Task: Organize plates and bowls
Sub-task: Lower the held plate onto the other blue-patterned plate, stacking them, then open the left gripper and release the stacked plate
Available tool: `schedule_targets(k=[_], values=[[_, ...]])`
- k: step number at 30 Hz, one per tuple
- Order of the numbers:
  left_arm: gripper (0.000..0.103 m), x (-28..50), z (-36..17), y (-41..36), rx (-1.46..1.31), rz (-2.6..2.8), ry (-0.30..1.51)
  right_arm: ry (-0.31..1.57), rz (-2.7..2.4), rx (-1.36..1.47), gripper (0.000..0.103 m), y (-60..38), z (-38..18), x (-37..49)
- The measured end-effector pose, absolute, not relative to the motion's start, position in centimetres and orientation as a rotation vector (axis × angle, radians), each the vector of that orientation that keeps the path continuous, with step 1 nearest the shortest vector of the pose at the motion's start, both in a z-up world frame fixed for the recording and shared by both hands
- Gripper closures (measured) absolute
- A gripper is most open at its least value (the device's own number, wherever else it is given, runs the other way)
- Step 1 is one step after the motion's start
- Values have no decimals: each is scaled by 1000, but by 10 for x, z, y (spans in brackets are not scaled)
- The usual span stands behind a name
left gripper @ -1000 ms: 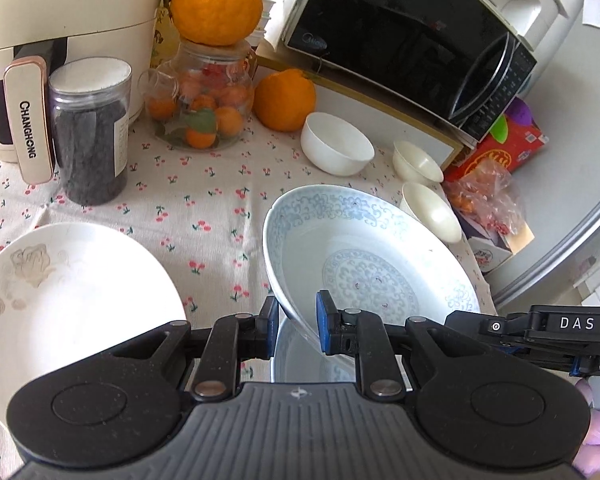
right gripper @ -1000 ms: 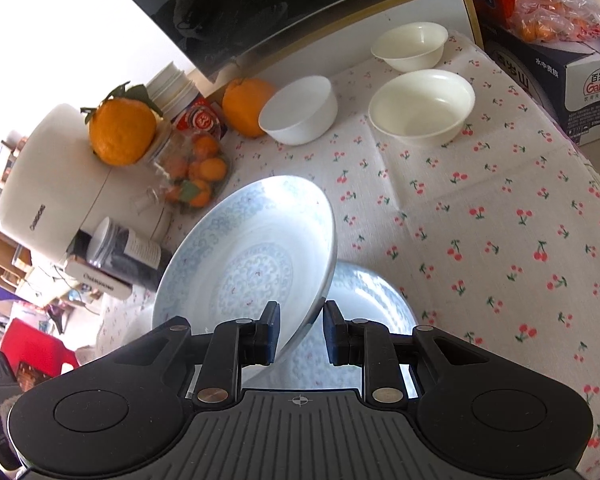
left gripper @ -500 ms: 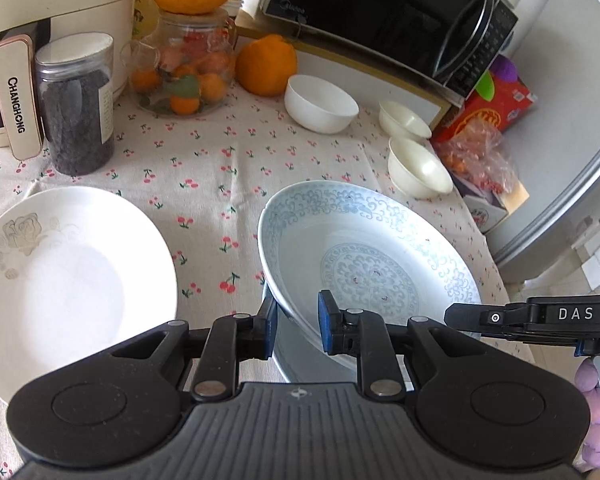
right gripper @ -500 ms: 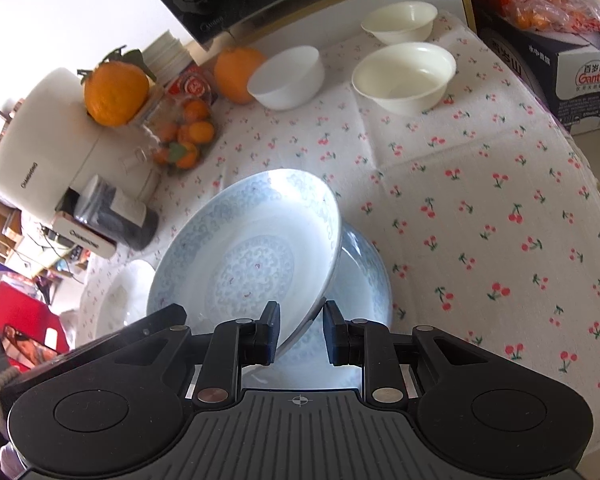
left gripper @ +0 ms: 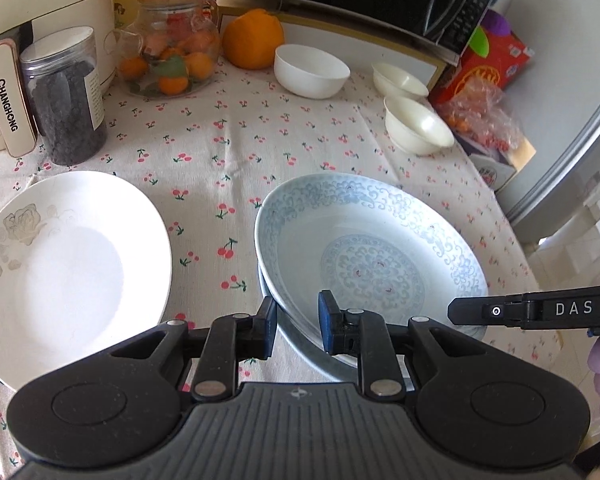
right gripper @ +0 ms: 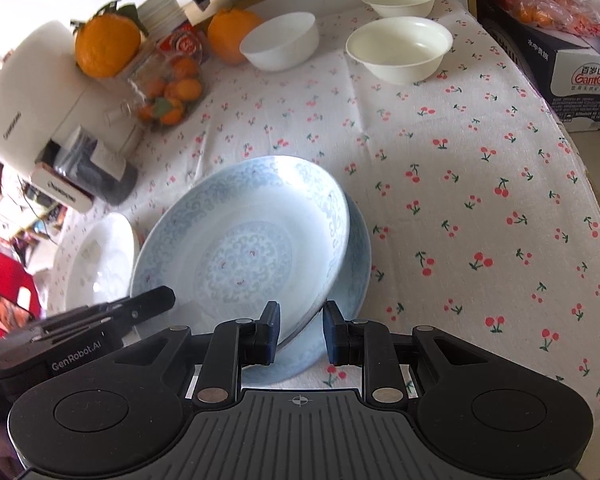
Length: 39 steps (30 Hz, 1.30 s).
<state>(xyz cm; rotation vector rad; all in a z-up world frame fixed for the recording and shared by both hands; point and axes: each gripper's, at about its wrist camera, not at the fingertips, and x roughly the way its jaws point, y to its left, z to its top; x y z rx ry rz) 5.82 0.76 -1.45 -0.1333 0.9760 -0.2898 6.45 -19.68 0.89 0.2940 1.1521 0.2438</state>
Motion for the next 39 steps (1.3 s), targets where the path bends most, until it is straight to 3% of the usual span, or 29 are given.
schedule_targets(k=[15,39], values=[[83,54,-19,-5,-6,-278,995,1149,226,117,80,-177,10,59],[82,53,-20,-10,63,-294,994,1190,241,58,77,-177,9,63]])
